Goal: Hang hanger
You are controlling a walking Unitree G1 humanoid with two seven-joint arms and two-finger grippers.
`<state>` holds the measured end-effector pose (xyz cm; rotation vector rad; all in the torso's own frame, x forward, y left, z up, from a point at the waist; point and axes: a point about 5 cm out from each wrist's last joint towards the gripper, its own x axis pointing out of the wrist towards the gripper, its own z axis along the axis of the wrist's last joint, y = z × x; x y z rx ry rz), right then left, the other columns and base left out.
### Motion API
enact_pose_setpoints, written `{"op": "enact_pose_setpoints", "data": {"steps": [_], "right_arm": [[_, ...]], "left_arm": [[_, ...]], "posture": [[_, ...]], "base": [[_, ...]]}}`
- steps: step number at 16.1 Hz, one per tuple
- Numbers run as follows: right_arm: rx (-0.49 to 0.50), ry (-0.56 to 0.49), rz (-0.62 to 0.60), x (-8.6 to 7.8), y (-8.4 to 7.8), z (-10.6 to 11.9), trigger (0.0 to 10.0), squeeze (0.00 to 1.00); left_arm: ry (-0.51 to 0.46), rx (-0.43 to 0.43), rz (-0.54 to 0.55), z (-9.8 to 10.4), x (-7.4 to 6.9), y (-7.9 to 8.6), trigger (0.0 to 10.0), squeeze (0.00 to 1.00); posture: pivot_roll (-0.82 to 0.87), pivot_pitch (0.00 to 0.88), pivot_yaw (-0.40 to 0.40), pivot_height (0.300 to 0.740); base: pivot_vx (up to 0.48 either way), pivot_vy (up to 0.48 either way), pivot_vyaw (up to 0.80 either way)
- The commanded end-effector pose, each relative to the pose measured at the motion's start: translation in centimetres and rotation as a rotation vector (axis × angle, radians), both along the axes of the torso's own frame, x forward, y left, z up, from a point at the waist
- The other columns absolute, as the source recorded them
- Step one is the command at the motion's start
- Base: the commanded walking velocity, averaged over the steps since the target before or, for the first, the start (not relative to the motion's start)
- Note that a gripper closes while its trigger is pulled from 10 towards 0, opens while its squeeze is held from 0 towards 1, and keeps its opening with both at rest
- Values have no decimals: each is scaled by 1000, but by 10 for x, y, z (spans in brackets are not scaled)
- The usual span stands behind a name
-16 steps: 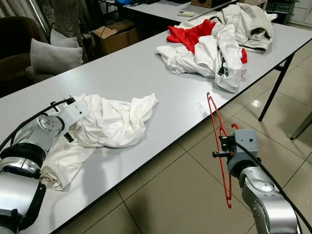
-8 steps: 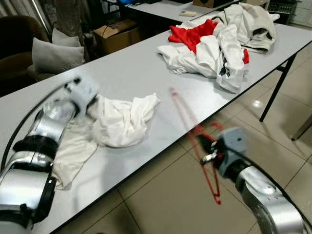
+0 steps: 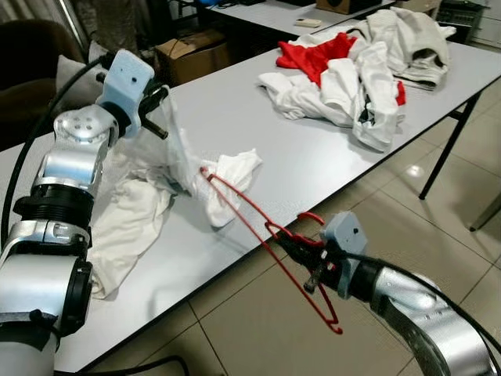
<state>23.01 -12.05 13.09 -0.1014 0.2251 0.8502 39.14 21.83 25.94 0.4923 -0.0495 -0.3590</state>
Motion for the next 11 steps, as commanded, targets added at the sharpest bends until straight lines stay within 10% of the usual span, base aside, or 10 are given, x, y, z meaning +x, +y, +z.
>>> {"op": "enact_pose_setpoints", "data": {"steps": [1, 11], "right_arm": [[-4, -1, -28, 6, -1, 1, 10000, 0], [-4, 42, 120, 17, 8, 2, 10000, 0]], "left_arm": [[-18, 4, -14, 8, -3, 0, 0, 0], [-3, 13, -53, 7, -17, -15, 0, 0]], "posture": [[-177, 0, 102, 740], [-162, 0, 81, 740]], "base": [[0, 0, 0], [0, 0, 0]]}}
